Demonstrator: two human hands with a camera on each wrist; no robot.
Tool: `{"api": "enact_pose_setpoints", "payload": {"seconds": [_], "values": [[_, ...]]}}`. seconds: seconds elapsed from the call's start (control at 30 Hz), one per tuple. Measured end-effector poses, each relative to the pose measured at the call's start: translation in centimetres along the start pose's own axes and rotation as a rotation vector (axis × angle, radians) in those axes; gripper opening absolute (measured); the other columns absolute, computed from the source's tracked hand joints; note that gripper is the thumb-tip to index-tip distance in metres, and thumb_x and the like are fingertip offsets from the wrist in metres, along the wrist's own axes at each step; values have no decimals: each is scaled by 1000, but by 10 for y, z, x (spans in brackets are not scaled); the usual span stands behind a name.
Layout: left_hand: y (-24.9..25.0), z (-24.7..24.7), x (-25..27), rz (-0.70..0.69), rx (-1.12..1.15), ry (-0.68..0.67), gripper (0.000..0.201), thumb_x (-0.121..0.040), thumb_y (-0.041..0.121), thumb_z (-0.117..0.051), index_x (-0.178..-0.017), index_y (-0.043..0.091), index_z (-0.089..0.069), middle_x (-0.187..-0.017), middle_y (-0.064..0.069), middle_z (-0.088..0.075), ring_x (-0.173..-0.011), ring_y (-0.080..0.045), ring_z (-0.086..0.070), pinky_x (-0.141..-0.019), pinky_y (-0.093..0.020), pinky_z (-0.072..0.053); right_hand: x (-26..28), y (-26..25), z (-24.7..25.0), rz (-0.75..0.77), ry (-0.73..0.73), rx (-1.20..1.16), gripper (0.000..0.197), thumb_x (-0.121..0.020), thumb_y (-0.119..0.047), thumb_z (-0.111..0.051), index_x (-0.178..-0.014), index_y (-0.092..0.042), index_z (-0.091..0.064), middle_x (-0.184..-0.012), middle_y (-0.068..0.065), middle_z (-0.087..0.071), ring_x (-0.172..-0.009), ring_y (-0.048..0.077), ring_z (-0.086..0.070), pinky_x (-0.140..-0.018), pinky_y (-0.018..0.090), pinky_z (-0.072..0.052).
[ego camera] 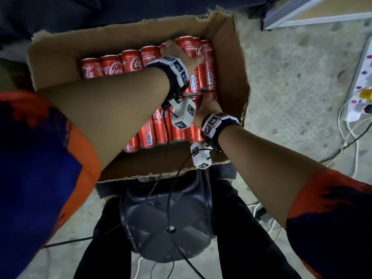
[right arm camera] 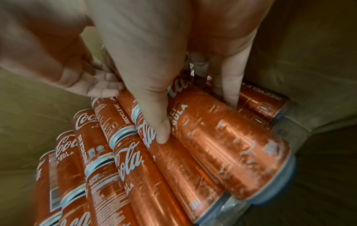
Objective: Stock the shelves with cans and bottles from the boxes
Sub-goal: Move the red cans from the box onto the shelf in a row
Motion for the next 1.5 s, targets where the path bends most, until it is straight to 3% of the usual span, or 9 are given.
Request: {"api": "enact_pose_setpoints", "payload": {"seconds": [0.3, 0.43, 0.57, 0.8, 0.93, 1.1, 1.2, 1.33, 1.5], "values": [[3, 8, -14, 8, -73, -30, 88, -85, 55, -71, -145, 0, -39, -140, -16, -52, -130, -35, -52, -105, -43, -43, 11, 13, 8, 18, -69, -136, 71, -71, -19, -90, -130, -22, -50, -126, -1, -64, -119, 22, -60, -105, 38, -47], [-5, 16, -8, 33, 72, -94, 47, -87, 48, -69, -108, 11, -49, -92, 0, -52, -84, -19, -57, -85, -33, -51, 15, 20, 12, 26, -86, -128, 60, -73, -21, -87, -124, -26, -56, -103, -10, -61, -106, 18, -60, -101, 35, -46], [-29, 19, 4, 7, 94, -142, 106, -60, 63, -71, -147, 15, -35, -128, -8, -60, -110, -28, -61, -98, -44, -51, 20, 27, 18, 41, -70, -129, 58, -71, -23, -85, -122, -27, -58, -94, -13, -62, -96, 15, -62, -89, 30, -47], [-83, 42, 48, -33, 104, -208, 96, -82, 45, -76, -157, 25, -21, -152, -7, -45, -128, -27, -53, -100, -42, -49, 44, 24, 30, 101, -23, -177, 62, -76, -31, -80, -132, -36, -55, -105, -14, -65, -99, 14, -62, -88, 28, -44], [-113, 55, 95, -94, 119, -274, 83, -87, 38, -74, -153, 31, -25, -121, 6, -61, -89, -8, -63, -67, -25, -49, 69, 22, 33, 109, 32, -222, 63, -77, -33, -76, -134, -42, -52, -100, -15, -65, -96, 15, -59, -90, 29, -42], [-149, 60, 159, -93, 206, -366, 84, -84, 27, -79, -151, 36, -29, -124, 6, -58, -107, -16, -59, -93, -34, -48, 106, 19, 27, 140, 39, -189, 75, -69, -53, -81, -137, -37, -54, -120, -10, -69, -111, 16, -63, -99, 30, -47], [-165, 64, 201, -108, 265, -358, 71, -77, 17, -82, -132, 41, -44, -113, 9, -66, -101, -13, -66, -88, -26, -49, 132, 19, 26, 175, -8, -97, 84, -60, -63, -82, -135, -35, -57, -120, -12, -69, -109, 12, -63, -99, 28, -49], [-177, 80, 252, -60, 326, -332, 66, -71, 10, -86, -117, 37, -47, -93, 22, -61, -82, 14, -55, -68, 2, -38, 178, 19, 30, 217, -41, -52, 64, -61, -39, -87, -119, -33, -61, -106, -14, -70, -97, 9, -66, -93, 29, -54], [-181, 105, 306, -31, 449, -326, 57, -57, 13, -83, -110, 26, -64, -91, 7, -74, -85, -6, -70, -83, -25, -54, 246, 10, 39, 336, -38, -76, 52, -54, -39, -85, -100, -32, -62, -92, -13, -72, -86, 6, -69, -81, 28, -57]]}}
Point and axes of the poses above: each hand's wrist, its own x-axis away from the middle knuckle, its own z-axis out of the back of the hand, y = z × x, the point moved 4 cm from there along -x, towards the middle knuckle
